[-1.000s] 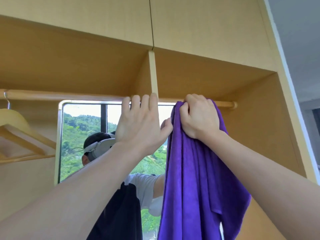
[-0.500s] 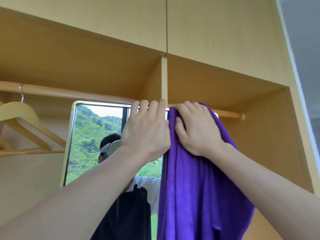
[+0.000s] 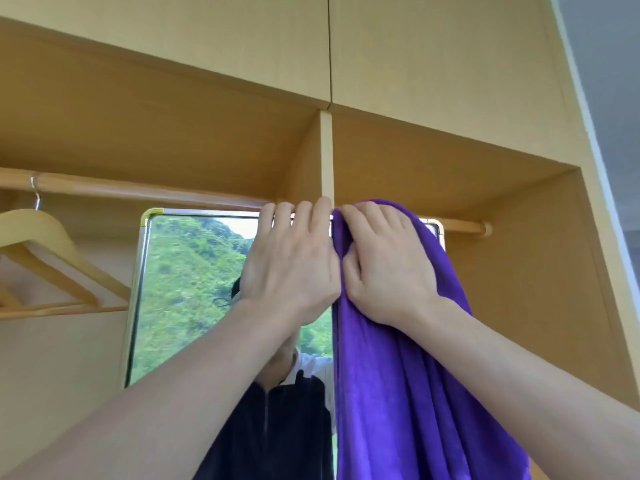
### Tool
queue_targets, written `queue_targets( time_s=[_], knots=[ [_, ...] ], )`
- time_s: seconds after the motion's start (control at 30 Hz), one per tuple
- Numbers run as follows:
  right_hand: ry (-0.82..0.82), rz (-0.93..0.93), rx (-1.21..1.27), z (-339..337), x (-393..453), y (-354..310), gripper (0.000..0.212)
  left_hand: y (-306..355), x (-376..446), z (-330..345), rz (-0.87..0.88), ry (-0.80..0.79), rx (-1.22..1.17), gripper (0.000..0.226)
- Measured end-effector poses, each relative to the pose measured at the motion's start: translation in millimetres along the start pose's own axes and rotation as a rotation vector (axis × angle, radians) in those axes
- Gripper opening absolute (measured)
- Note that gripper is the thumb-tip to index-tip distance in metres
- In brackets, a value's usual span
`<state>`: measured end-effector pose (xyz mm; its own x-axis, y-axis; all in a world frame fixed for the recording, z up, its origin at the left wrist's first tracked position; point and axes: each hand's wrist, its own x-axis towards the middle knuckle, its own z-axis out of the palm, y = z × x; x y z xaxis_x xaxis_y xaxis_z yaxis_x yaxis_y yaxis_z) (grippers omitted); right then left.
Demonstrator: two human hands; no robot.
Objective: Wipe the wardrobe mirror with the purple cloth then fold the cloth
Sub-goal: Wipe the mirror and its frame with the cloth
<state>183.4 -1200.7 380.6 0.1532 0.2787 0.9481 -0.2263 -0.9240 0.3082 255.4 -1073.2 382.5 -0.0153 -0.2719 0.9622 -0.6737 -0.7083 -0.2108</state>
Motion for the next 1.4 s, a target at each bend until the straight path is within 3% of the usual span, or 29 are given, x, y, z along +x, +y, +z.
queue_targets(
  time_s=[0.17, 0.33, 0.6, 0.87, 1.23, 1.4],
  knots=[
    [-0.095, -0.112, -0.025, -5, 5, 4, 0.05, -2, -1, 3, -0.001, 0.025, -0.018, 0.055],
    [0.05, 0.223, -0.059, -1, -1, 27, 0.021, -1, -1, 3, 0.011, 0.033, 0.003, 0.053],
    [0.177, 0.538, 0.077, 17, -14, 25, 0.034, 3, 0, 1, 0.018, 0.017, 0.096, 0.052],
    [0.128, 0.378, 0.008, 8, -26, 28, 0.04, 1, 0, 4, 0.01, 0.025, 0.051, 0.045],
    [0.035, 0.321, -0.191, -5, -19, 17, 0.034, -1, 0, 4, -0.015, 0.063, -0.06, 0.042],
    [-0.042, 0.054, -0.052, -6, -3, -6, 0.032, -3, -1, 5, -0.014, 0.047, -0.105, 0.05]
  ],
)
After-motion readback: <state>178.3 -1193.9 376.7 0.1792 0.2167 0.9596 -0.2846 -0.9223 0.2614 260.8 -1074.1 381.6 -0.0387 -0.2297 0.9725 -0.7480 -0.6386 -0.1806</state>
